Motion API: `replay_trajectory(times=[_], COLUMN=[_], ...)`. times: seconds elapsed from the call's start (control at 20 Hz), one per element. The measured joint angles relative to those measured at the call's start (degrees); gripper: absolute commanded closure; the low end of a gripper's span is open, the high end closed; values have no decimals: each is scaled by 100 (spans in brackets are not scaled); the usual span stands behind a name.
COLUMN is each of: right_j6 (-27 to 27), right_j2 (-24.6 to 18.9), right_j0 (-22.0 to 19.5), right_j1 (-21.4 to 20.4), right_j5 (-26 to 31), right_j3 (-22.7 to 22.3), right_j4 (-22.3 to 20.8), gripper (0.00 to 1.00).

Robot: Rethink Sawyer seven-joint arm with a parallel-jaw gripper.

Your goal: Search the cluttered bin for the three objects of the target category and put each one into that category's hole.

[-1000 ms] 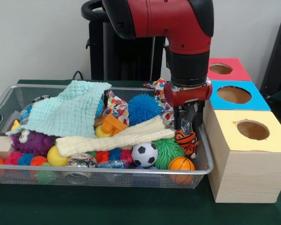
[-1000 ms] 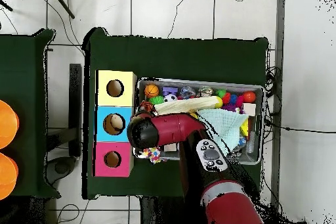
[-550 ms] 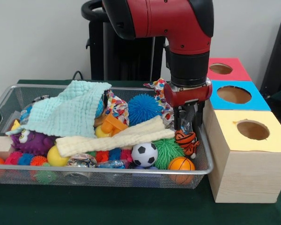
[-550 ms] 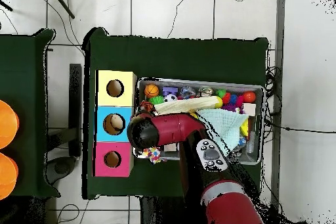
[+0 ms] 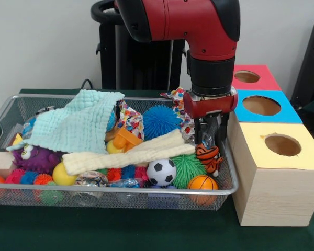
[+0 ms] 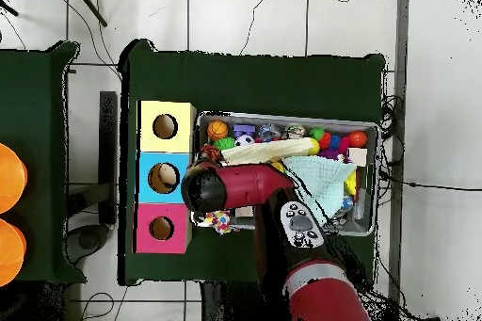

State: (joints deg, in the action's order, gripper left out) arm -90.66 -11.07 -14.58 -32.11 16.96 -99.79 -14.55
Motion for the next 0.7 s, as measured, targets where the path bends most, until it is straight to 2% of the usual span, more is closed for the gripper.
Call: replay_trajectory(times=[0.15,0.2,0.3,0.4,0.5,0.7], right_j6=[-305,-535,-829,-1549,-2167,-3167], right_j2=[314,484,703,1203,1434,1669], right_j0=[236,374,560,1026,1249,1364], right_j1=[-3,-10,-10,23,20,24], right_j5=[0,0,-4,-6,-8,-9], right_j3=[-65,-126,-193,-294,-395,-559], right_j4=[681,1042,1422,2131,2532,2853], gripper=[0,0,0,0,0,0])
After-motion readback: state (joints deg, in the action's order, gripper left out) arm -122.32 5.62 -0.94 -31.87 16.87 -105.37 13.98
